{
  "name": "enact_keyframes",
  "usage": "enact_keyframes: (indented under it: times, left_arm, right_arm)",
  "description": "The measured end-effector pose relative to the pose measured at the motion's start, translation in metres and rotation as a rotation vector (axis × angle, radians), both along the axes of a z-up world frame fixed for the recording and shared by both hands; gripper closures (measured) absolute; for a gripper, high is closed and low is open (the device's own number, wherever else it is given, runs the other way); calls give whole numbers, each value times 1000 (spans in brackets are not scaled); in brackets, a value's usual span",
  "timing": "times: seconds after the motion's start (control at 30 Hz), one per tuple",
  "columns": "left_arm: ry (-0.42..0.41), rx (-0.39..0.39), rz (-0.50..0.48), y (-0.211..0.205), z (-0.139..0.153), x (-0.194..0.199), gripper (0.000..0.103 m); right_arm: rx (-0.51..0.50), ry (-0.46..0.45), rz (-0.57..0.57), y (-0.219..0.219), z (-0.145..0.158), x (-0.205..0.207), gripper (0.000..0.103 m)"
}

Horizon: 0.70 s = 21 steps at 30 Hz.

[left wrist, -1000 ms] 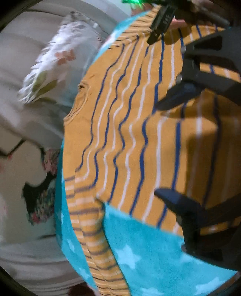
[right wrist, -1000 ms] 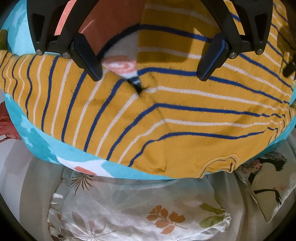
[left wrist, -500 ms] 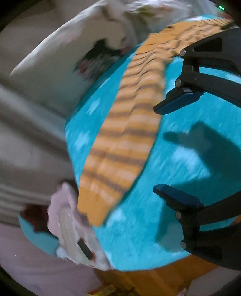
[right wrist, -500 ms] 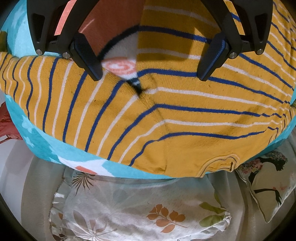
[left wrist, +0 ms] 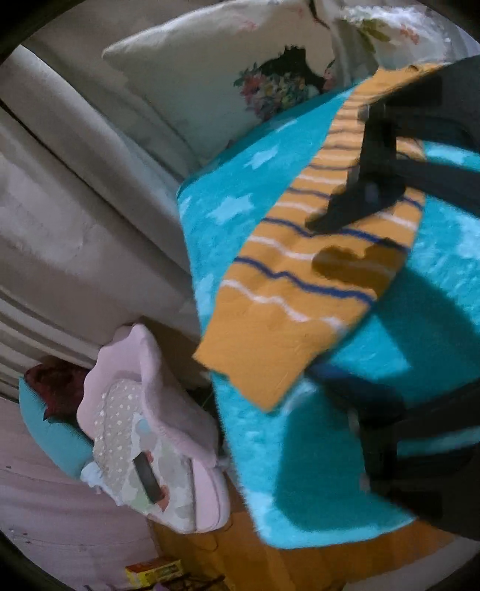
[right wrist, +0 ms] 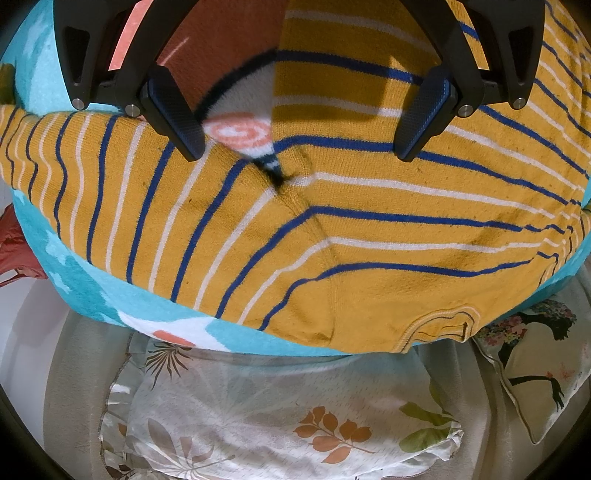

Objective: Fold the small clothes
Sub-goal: 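Grasp the cuff of the other sleeve with the left tool and lift, then lay the second sleeve across the sweater body and open the left tool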

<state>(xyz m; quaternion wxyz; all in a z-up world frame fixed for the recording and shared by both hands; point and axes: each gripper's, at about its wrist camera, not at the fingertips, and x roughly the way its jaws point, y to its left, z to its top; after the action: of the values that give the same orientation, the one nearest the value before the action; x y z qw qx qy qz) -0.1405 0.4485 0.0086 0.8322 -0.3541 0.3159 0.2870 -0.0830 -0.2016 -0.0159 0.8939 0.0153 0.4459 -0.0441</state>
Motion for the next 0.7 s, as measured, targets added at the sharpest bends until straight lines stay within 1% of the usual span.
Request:
enact_keyframes:
  times: [0.03,0.07,0.1,0.17,0.2,0.23,0.3,0.37,0.43,0.47,0.5,0.53,0.57,0.6,0.67,0.7]
  left_arm:
    - [39,7,-5,3,-1,5,90]
    - [51,1,-18,4,-2,8,96]
    - [47,10,-26,1,2,9,96]
    - [47,66,-43,-11,15,9,96]
    - [31,97,-71,-23,27,9,96]
    - [13,105,-96,-31,35,10,96]
    - [-48,122,-180,-60,59,12,96]
    - [-102,154,-272,-97,85,18,96]
    - [-163,199,-396,-150,114,26,96]
    - [-181,214,-443,-172,123,30,96]
    - [-204,230,-507,-201,134,34,96]
    - [-222,238,-570,-229,142,39,96]
    - [-235,241,-627,-255,147,44,96]
    - [-244,240,-690,-284,151,50,96]
    - [-248,236,-793,-337,152,63,96]
    - [-244,232,-836,-362,150,70,96]
  right_arm:
    - [-1,0,-1,0,0,0,0]
    - [-2,0,-1,0,0,0,0]
    - [-4,0,-2,0,0,1,0]
    - [-5,0,-3,0,0,1,0]
    - [-5,0,-4,0,0,1,0]
    - [-5,0,-4,-1,0,1,0]
    - [-5,0,-3,0,0,1,0]
    - [-4,1,-2,-2,0,1,0]
    - [8,0,4,-3,1,3,0]
    - [21,-2,8,-5,3,3,0]
    - [83,-18,11,-15,9,0,0]
    - [125,-33,10,-21,13,-3,5]
    - [205,-65,5,-33,23,-11,7]
    - [242,-94,-1,-41,31,-18,7]
    - [245,-135,-10,-52,43,-29,7]
    - [200,-174,-17,-61,55,-42,7]
